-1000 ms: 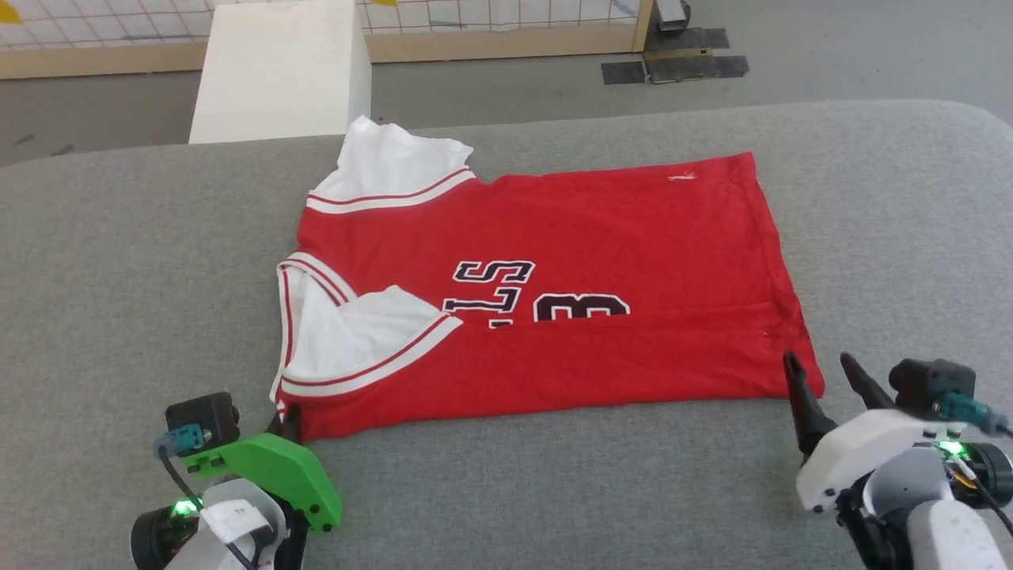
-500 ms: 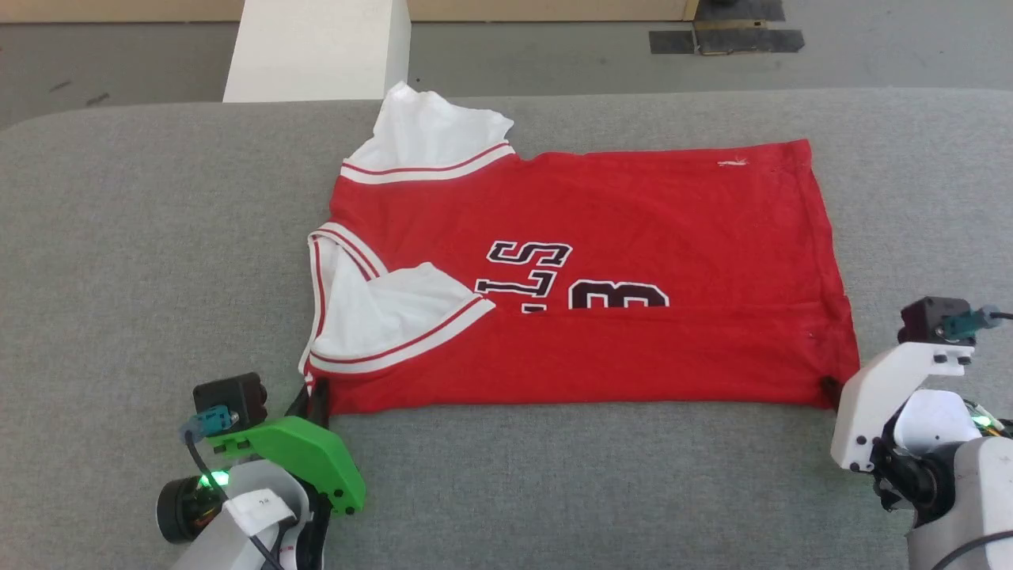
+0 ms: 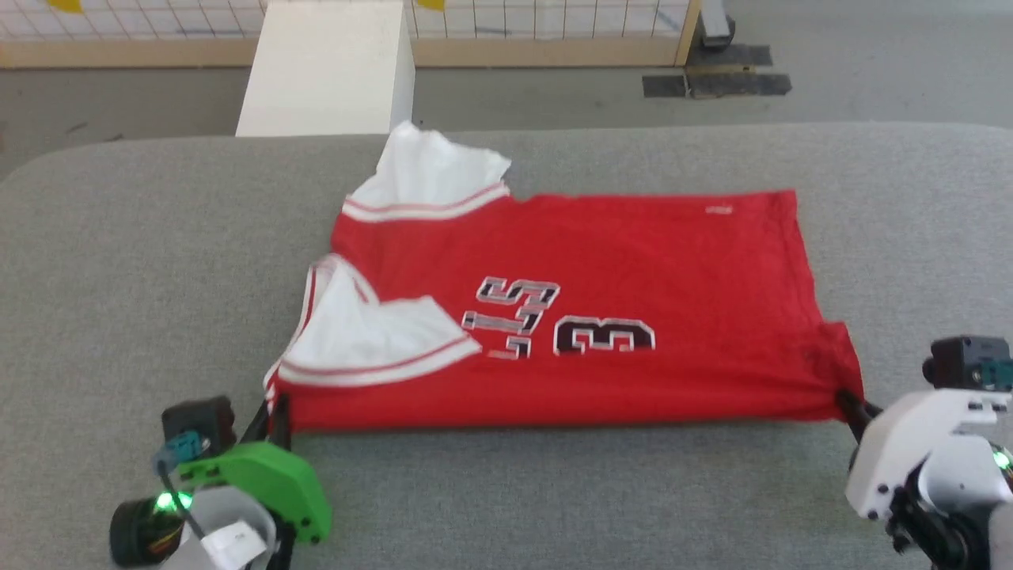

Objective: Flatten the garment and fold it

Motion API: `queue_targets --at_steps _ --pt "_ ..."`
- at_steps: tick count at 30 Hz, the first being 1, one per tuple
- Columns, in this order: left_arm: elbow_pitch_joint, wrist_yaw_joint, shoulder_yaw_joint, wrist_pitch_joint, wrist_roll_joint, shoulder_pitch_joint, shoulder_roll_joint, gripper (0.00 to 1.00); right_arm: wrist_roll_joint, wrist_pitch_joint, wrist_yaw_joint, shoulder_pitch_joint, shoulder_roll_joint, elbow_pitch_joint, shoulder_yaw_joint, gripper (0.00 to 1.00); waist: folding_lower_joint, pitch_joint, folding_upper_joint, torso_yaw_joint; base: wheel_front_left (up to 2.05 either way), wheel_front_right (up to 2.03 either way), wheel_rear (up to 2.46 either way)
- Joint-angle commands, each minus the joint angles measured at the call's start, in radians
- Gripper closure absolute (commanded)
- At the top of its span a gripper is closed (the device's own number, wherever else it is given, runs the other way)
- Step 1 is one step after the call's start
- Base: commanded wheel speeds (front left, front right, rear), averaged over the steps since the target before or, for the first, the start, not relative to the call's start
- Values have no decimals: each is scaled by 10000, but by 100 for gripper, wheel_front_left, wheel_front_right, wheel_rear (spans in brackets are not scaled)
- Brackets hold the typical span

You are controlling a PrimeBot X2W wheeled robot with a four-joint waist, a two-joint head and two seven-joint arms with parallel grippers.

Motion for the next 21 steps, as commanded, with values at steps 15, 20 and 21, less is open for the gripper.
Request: queue_targets --at_steps 15,20,21 --pt "-1847 885 -506 1486 -394 2117 754 100 506 1030 -15 2237 -7 -218 -443 100 0 -153 0 104 0 0 0" --pt "-1042 437 -719 1292 -506 1841 246 100 648 264 -15 2226 -7 828 -129 100 0 -97 0 47 0 0 0" --pt "-915 385 -716 1254 -546 1816 176 100 677 88 -15 2207 -7 946 -98 100 0 -109 0 32 0 0 0"
